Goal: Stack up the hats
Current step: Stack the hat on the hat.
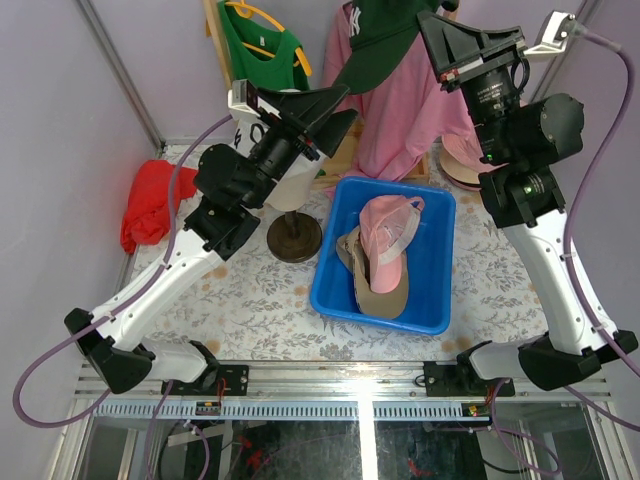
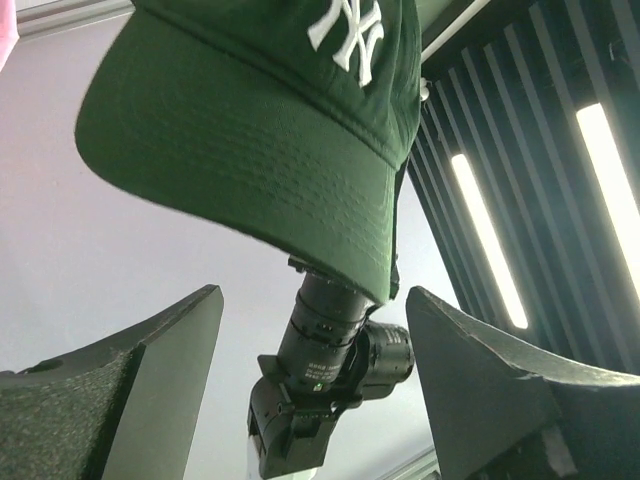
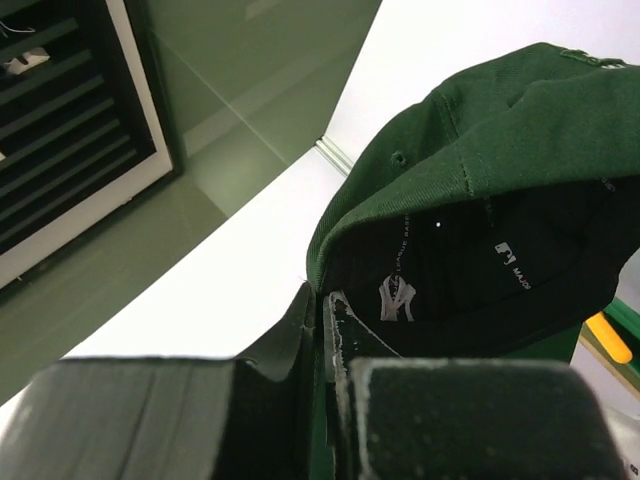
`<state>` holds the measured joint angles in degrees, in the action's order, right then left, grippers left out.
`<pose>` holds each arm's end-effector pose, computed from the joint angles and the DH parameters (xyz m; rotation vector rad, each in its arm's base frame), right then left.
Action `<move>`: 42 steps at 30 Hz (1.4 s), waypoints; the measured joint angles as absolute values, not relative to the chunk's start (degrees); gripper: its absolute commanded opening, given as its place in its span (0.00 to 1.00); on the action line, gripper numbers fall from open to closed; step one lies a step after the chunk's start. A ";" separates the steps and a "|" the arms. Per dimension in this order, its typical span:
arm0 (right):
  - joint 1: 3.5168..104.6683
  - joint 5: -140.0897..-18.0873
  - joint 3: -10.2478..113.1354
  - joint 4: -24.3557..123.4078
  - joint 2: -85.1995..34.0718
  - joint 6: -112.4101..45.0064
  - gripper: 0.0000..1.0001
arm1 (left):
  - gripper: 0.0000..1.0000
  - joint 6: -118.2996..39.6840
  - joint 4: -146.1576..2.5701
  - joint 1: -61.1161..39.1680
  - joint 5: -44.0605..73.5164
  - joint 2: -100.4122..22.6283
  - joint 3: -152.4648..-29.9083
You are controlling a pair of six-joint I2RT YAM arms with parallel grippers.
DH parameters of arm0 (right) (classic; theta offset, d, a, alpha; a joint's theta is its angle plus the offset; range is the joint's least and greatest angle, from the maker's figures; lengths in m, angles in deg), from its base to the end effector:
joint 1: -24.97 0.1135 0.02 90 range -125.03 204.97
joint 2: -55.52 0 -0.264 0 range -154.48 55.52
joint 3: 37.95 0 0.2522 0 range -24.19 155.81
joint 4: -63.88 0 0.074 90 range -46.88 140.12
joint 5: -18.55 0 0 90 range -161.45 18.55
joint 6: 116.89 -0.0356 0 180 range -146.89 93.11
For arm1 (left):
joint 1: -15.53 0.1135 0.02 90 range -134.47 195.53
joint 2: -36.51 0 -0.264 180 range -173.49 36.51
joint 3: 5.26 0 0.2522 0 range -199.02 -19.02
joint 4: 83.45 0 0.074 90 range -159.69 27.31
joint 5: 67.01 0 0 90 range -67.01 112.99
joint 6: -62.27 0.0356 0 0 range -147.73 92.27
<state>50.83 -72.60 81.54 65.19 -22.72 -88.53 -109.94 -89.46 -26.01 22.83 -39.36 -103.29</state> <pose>0.2125 0.1038 0.6124 0.2600 0.8731 1.4399 0.2138 -0.1896 0.5164 -0.4480 1.2176 -1.9116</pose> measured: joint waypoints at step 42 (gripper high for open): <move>51.88 -96.66 64.28 65.04 -18.22 -89.89 0.00 | 0.00 -116.30 -110.53 -2.17 2.24 -33.24 -88.75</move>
<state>51.88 -96.66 64.28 65.04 -18.22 -89.89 -116.30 -110.53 -2.17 2.24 -33.24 -88.75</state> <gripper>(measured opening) 0.025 0.020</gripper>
